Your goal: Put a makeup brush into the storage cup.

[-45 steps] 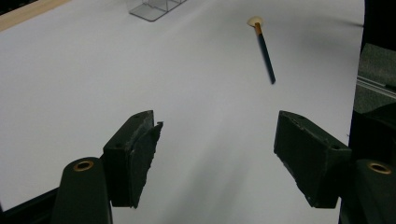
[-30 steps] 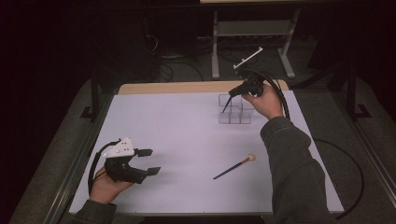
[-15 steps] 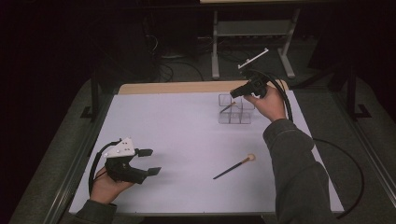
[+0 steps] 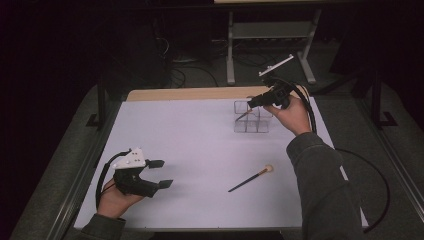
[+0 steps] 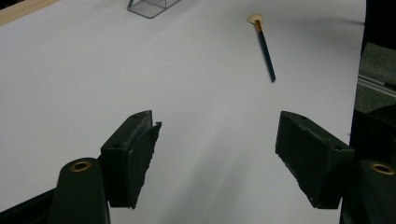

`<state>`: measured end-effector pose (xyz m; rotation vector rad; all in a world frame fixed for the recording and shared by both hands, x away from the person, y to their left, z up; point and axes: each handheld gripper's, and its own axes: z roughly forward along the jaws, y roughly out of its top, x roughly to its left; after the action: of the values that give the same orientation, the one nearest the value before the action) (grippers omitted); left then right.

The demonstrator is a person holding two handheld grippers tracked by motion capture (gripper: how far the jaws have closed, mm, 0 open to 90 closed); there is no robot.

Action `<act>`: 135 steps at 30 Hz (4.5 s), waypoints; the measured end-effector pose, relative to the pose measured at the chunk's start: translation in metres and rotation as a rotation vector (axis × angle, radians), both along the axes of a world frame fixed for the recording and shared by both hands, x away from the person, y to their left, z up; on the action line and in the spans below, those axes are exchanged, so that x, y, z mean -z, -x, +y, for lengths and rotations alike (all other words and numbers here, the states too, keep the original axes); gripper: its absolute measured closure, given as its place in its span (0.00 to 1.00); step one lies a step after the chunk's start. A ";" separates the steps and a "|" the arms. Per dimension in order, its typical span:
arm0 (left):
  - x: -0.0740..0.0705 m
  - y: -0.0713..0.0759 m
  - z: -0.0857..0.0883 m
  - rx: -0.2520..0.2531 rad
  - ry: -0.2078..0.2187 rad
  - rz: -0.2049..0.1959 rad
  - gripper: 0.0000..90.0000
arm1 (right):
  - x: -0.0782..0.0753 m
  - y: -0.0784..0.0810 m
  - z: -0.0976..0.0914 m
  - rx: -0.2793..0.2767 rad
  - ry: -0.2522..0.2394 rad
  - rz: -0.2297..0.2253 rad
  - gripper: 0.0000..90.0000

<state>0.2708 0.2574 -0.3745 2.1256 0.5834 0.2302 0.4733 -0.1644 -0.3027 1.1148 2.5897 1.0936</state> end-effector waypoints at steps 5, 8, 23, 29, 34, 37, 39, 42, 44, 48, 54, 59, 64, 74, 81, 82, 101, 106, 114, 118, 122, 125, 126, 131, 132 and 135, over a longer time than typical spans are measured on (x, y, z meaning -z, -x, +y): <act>0.000 0.000 -0.001 -0.002 0.000 0.004 0.31 | -0.003 0.007 -0.003 0.000 -0.027 0.002 0.74; 0.000 0.000 -0.002 0.001 -0.001 0.004 0.31 | -0.002 0.011 -0.006 0.000 -0.035 -0.002 0.74; 0.002 -0.001 -0.005 0.007 0.000 0.006 0.31 | -0.001 0.028 -0.017 -0.010 -0.067 0.002 0.67; 0.003 -0.002 -0.007 0.007 0.003 0.013 0.30 | -0.003 0.036 -0.022 -0.013 -0.080 -0.018 0.65; 0.003 -0.003 -0.008 0.013 0.000 0.009 0.30 | -0.003 0.040 -0.028 -0.022 -0.087 -0.038 0.63; 0.003 -0.003 -0.007 0.006 0.009 0.009 0.30 | -0.003 0.042 -0.031 -0.014 -0.094 -0.030 0.60; 0.002 -0.002 -0.007 0.004 0.011 0.009 0.30 | -0.002 0.043 -0.033 -0.013 -0.097 -0.034 0.59; 0.003 -0.003 -0.006 0.005 0.009 0.009 0.30 | -0.001 0.046 -0.035 -0.015 -0.103 -0.045 0.58; 0.003 -0.003 -0.006 0.006 0.012 0.010 0.30 | 0.000 0.049 -0.037 -0.013 -0.109 -0.048 0.57; 0.003 -0.003 -0.005 0.006 0.013 0.010 0.30 | 0.003 0.051 -0.039 -0.018 -0.115 -0.049 0.55; 0.002 -0.003 -0.002 -0.005 0.011 0.007 0.30 | 0.007 0.055 -0.043 -0.018 -0.131 -0.045 0.53; 0.002 -0.003 -0.002 -0.010 0.021 0.007 0.30 | 0.010 0.059 -0.046 -0.016 -0.141 -0.043 0.51; 0.002 -0.004 -0.002 -0.008 0.017 0.007 0.30 | 0.012 0.064 -0.048 -0.022 -0.143 -0.038 0.52; 0.002 -0.006 -0.002 -0.006 0.020 0.008 0.29 | 0.017 0.073 -0.053 -0.026 -0.150 -0.043 0.51; 0.002 -0.006 -0.003 -0.014 0.025 0.013 0.29 | 0.021 0.080 -0.059 -0.022 -0.169 -0.051 0.48; 0.002 -0.006 -0.003 -0.012 0.024 0.011 0.29 | 0.022 0.081 -0.060 -0.023 -0.170 -0.049 0.48; 0.000 -0.008 -0.004 -0.016 0.029 0.017 0.28 | 0.038 0.107 -0.076 -0.019 -0.178 -0.044 0.44; 0.001 -0.008 -0.006 -0.015 0.028 0.023 0.28 | 0.041 0.112 -0.078 -0.015 -0.176 -0.040 0.43; 0.001 -0.009 -0.007 -0.010 0.026 0.018 0.28 | 0.040 0.118 -0.079 -0.025 -0.168 -0.050 0.43; 0.001 -0.008 -0.007 -0.014 0.028 0.022 0.28 | 0.043 0.120 -0.079 -0.032 -0.157 -0.044 0.43; 0.001 -0.008 -0.007 -0.014 0.026 0.021 0.28 | 0.047 0.122 -0.080 -0.030 -0.159 -0.035 0.43; 0.001 -0.008 -0.007 -0.016 0.027 0.021 0.28 | 0.050 0.123 -0.080 -0.035 -0.158 -0.032 0.43; 0.001 -0.008 -0.006 -0.015 0.024 0.020 0.28 | 0.050 0.124 -0.079 -0.034 -0.157 -0.029 0.43; 0.000 -0.008 -0.006 -0.017 0.026 0.017 0.28 | 0.050 0.128 -0.079 -0.043 -0.156 -0.033 0.43; 0.001 -0.008 -0.006 -0.018 0.024 0.018 0.28 | 0.050 0.128 -0.079 -0.044 -0.158 -0.033 0.42; 0.001 -0.008 -0.004 -0.021 0.022 0.018 0.28 | 0.050 0.129 -0.079 -0.051 -0.152 -0.036 0.42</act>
<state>0.2785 0.2533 -0.3758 2.1030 0.6160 0.2158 0.3440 -0.2430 -0.3528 1.0525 2.5575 1.3290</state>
